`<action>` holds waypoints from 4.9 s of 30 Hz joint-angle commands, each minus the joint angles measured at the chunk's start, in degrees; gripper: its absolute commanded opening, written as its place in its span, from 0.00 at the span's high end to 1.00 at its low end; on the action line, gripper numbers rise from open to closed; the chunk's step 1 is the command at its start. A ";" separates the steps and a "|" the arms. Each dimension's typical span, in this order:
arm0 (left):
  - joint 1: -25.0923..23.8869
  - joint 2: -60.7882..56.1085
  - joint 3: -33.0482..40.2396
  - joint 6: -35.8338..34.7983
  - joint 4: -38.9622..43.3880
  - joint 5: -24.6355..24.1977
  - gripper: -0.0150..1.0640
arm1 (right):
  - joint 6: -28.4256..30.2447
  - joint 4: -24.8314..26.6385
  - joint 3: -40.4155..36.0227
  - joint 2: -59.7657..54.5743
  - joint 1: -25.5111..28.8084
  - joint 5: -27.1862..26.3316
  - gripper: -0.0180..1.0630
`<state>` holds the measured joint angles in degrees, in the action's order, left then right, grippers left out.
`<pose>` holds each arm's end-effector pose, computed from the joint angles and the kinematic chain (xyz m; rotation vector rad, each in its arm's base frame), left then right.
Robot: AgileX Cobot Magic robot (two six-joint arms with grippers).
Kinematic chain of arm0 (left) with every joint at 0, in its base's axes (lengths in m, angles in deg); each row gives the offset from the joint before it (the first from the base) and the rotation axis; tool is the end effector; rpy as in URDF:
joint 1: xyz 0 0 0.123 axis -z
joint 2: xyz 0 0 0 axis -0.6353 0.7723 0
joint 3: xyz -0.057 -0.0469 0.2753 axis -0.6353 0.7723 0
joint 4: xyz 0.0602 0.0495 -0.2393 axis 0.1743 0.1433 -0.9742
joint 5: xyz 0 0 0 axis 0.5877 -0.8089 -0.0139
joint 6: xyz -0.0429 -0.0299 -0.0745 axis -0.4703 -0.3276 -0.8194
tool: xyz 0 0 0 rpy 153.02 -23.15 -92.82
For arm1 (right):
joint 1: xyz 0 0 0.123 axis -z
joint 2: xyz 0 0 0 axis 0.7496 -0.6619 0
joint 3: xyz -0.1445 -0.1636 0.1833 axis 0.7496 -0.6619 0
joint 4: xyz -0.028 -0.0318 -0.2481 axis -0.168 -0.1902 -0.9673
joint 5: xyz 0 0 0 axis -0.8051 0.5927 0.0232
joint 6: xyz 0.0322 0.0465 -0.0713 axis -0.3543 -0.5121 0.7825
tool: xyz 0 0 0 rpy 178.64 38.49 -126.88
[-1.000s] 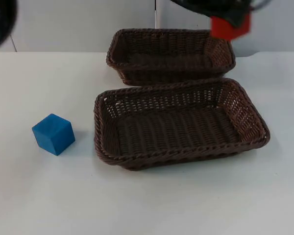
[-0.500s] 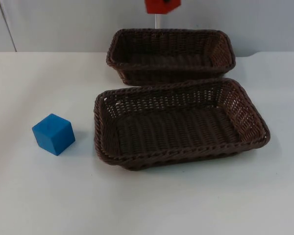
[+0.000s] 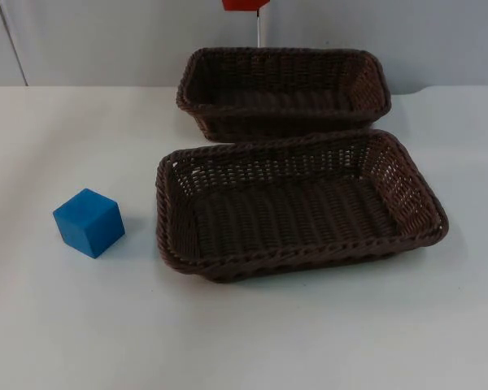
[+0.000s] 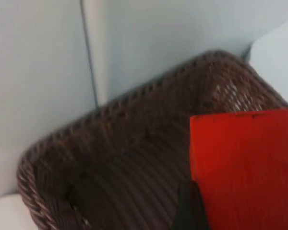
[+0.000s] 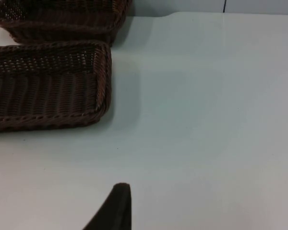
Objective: Pick up one cube with the left hand and place it into the upper basket. Pick up one cube with the right hand and place it into the lower basket.
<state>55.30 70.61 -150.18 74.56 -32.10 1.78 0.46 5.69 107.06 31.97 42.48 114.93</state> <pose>0.5205 -0.1806 0.2625 0.6597 2.1589 -0.4662 -0.0069 -0.0002 0.2804 -0.1248 2.0470 0.0654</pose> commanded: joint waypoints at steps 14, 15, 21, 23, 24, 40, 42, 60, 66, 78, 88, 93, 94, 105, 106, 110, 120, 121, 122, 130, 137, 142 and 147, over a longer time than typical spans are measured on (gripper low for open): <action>0.07 5.06 -0.12 -1.30 -5.94 11.19 0.99 | 0.01 0.03 -0.02 0.25 0.34 0.00 0.01; 0.07 5.43 -0.12 -1.30 -6.00 11.46 0.99 | 0.01 0.03 -0.02 0.25 0.34 0.00 0.01; 0.07 10.18 -0.12 -0.66 -6.38 13.78 0.99 | 0.01 0.03 -0.02 0.25 0.34 0.00 0.01; 0.07 11.01 -0.12 -0.65 -6.38 14.31 0.99 | 0.01 0.03 -0.02 0.25 0.34 0.00 0.01; 0.07 11.56 -0.12 -0.51 -6.50 15.01 0.99 | 0.01 0.03 -0.02 0.25 0.34 0.00 0.01; 0.07 17.08 0.04 0.90 -5.03 15.77 0.99 | 0.01 0.03 -0.02 0.25 0.34 0.00 0.01; 0.07 17.08 0.04 0.90 -5.03 15.77 0.99 | 0.01 0.03 -0.02 0.25 0.34 0.00 0.01; 0.07 15.66 0.04 0.90 -7.19 13.52 0.01 | 0.01 0.03 -0.02 0.25 0.34 0.00 0.01; 0.07 12.69 0.04 0.90 -7.85 12.11 0.01 | 0.01 0.03 -0.02 0.25 0.34 0.00 0.01; 0.07 2.86 0.15 0.78 -7.73 2.88 0.01 | 0.01 0.03 -0.02 0.25 0.34 0.00 0.01; 0.07 -5.56 0.76 -2.37 -0.98 -0.89 0.01 | 0.01 0.03 -0.02 0.25 0.34 0.00 0.01; 0.07 -10.51 5.03 -4.18 2.88 -1.74 0.01 | 0.01 0.03 -0.02 0.25 0.34 0.00 0.01; 0.07 -10.51 5.03 -4.18 2.88 -1.74 0.01 | 0.01 0.03 -0.02 0.25 0.34 0.00 0.01; 0.07 -20.00 16.19 -4.50 5.26 -1.29 0.01 | 0.01 0.16 -0.02 0.25 0.34 0.00 0.01; 0.07 -20.89 17.26 -4.50 5.23 -1.29 0.01 | 0.01 0.16 -0.02 0.25 0.34 0.00 0.01; 0.07 -23.63 20.99 -4.50 5.23 -0.45 0.01 | 0.01 0.16 -0.02 0.25 0.34 0.00 0.01; 0.07 -36.50 39.20 -4.50 5.51 9.89 0.01 | 0.01 0.16 -0.02 0.25 0.34 0.00 0.01; 0.07 -38.23 41.80 -4.50 5.51 11.35 0.01 | 0.01 0.16 -0.02 0.25 0.34 0.00 0.01; 0.07 -38.23 41.80 -4.50 5.51 11.35 0.01 | 0.01 0.16 -0.02 0.25 0.34 0.00 0.01; 0.07 -47.63 55.05 -4.65 5.61 17.63 0.01 | 0.01 0.16 -0.02 0.25 0.34 0.00 0.01; 0.07 -53.89 63.66 -6.65 5.21 20.72 0.01 | 0.01 0.16 -0.02 0.25 0.34 0.00 0.01; 0.07 -59.10 70.33 -10.12 5.21 23.96 0.01 | 0.01 0.16 -0.02 0.25 0.34 0.00 0.01; 0.07 -64.05 76.40 -11.55 5.21 25.72 0.01 | 0.01 0.16 -0.02 0.25 0.34 0.00 0.01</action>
<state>55.30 8.98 -76.01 64.17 -26.62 25.99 0.52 5.69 107.06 31.97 42.48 114.93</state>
